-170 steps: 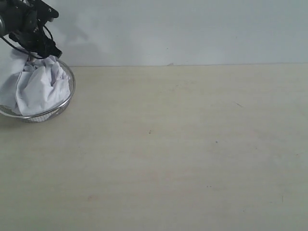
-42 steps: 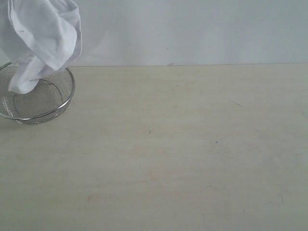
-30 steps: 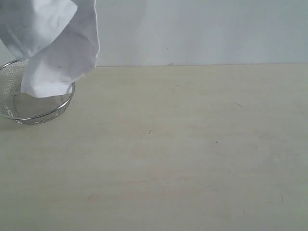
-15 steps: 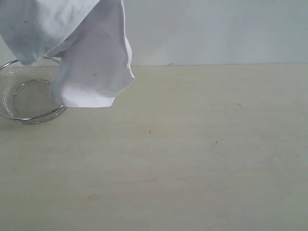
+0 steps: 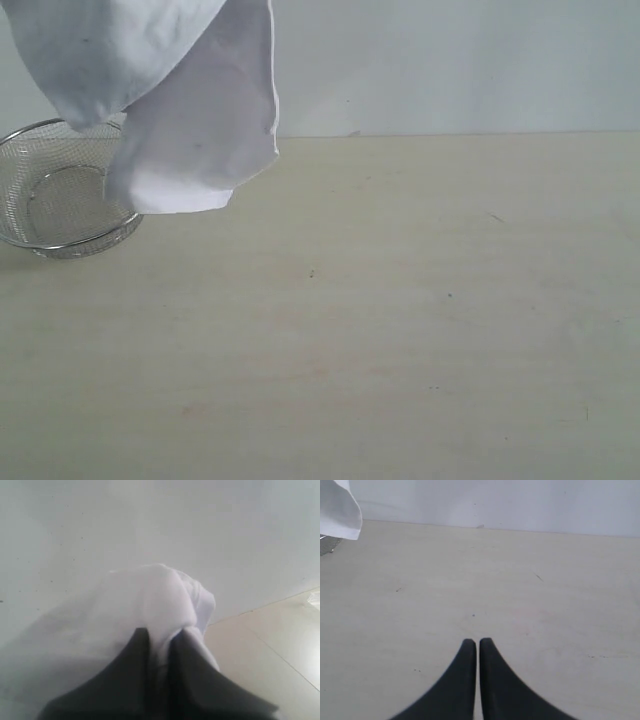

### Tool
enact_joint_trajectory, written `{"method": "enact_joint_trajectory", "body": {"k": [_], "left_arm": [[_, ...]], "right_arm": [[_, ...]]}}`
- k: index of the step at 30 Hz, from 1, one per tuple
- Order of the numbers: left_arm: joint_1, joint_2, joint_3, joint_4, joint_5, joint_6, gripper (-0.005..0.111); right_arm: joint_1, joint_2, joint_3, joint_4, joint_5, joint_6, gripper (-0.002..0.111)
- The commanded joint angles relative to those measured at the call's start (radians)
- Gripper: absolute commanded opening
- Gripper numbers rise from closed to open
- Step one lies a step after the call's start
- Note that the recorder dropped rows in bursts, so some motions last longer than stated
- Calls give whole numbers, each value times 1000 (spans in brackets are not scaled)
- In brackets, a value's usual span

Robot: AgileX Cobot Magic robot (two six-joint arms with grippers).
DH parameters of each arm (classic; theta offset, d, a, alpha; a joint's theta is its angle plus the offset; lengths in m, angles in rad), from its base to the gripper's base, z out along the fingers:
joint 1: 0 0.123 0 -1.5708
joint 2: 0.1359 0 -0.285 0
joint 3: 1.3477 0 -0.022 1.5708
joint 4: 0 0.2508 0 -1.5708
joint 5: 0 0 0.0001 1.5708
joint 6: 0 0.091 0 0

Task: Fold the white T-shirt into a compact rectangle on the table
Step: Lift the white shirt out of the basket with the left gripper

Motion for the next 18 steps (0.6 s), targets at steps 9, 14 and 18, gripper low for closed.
{"method": "enact_joint_trajectory", "body": {"k": [9,14,18], "left_arm": [[-4,-2,1,41,17,-31,4],[-4,8,1,59,17,-53,4],[-4,24,1,59,17,-66,4]], "right_arm": [[4,-4,0,168,-20,135,0],[4,-4,0,168,-20,135,0],[4,-4,0,283,-93,154,0]]}}
